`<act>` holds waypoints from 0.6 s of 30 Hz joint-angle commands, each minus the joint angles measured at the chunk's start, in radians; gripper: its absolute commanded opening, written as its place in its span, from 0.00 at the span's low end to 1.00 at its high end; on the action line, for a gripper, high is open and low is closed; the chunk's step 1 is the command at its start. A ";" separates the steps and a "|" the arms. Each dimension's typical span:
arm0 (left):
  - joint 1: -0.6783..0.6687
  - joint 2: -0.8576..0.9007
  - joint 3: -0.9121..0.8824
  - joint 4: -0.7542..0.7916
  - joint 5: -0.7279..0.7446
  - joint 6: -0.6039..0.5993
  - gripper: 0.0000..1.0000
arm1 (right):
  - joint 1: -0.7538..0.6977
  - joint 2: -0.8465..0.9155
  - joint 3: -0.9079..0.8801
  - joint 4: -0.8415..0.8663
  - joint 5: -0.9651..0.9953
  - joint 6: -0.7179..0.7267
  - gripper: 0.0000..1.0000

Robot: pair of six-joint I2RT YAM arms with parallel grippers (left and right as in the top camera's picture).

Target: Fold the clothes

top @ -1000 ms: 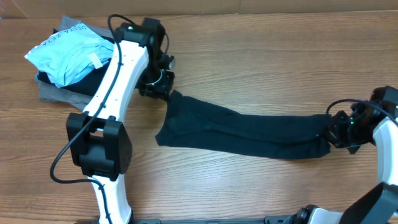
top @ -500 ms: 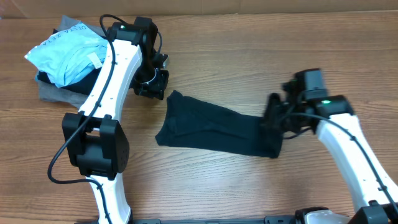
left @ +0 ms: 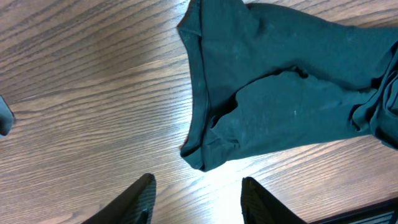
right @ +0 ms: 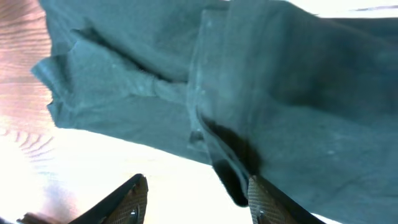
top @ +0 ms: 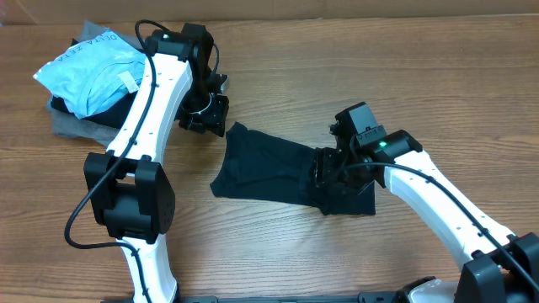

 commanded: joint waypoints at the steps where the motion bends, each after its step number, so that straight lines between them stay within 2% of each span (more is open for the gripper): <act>1: 0.000 -0.026 0.018 -0.001 -0.002 0.015 0.53 | -0.048 -0.055 0.025 -0.010 0.043 0.008 0.60; 7: 0.000 -0.025 -0.069 0.070 0.018 0.021 0.66 | -0.189 -0.063 0.024 -0.081 0.051 0.000 0.61; 12: 0.000 -0.023 -0.239 0.251 0.172 0.085 0.77 | -0.282 -0.063 0.024 -0.122 0.050 -0.011 0.61; 14: -0.001 -0.023 -0.310 0.323 0.217 0.101 0.78 | -0.298 -0.063 0.024 -0.136 0.043 -0.039 0.61; 18: -0.001 -0.023 -0.418 0.424 0.219 0.103 0.78 | -0.300 -0.063 0.024 -0.156 0.044 -0.060 0.61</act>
